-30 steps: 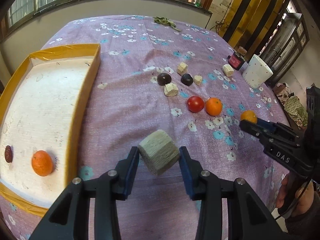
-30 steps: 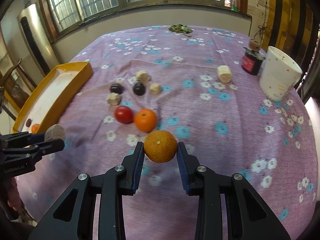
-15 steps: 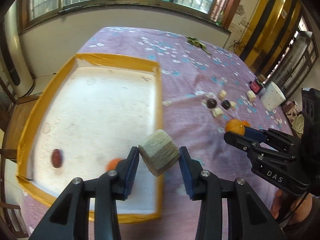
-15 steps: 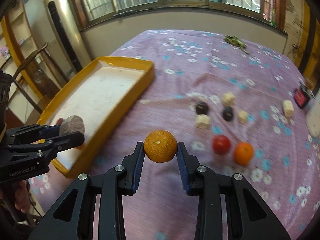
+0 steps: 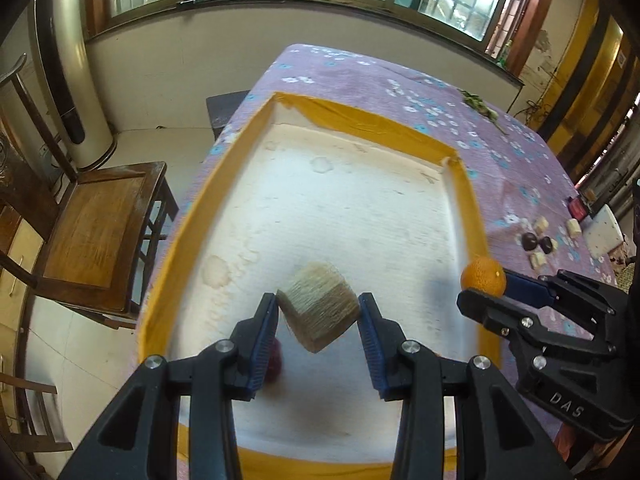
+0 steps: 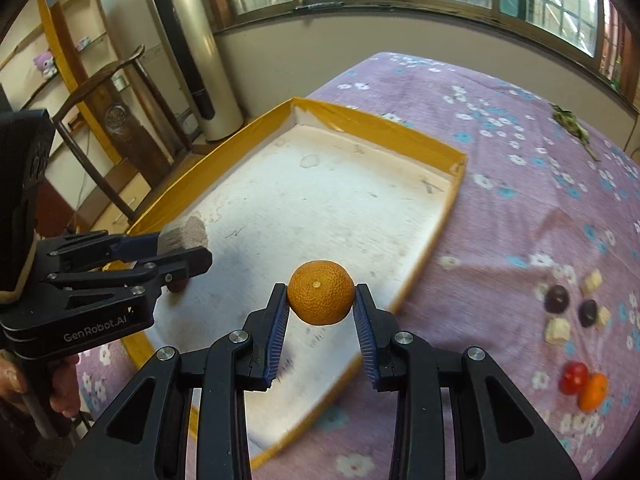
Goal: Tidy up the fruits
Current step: 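Lower the wooden cube and orange into the tray and release both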
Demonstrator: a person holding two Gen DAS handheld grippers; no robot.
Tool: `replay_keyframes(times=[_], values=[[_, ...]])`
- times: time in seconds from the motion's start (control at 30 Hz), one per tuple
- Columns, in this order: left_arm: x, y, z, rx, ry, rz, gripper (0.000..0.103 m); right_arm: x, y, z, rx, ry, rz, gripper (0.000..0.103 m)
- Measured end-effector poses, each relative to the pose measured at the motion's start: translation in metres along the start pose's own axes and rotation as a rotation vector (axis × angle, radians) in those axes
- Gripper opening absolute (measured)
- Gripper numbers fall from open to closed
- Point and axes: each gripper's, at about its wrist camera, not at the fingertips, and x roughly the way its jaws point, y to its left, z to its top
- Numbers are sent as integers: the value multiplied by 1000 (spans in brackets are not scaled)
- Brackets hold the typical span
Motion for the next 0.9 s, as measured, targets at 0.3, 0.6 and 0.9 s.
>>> replay_keyframes(times=[0.3,0.6,0.9], values=[[26,23,7,-14,44,7,43,36,11,9,-9,64,13,32],[33,20,7,30,40,35,44,48,15,8,-30,89,2,32],[31,20,5,41,41,57,45,40,13,2,-58,83,-27,39]])
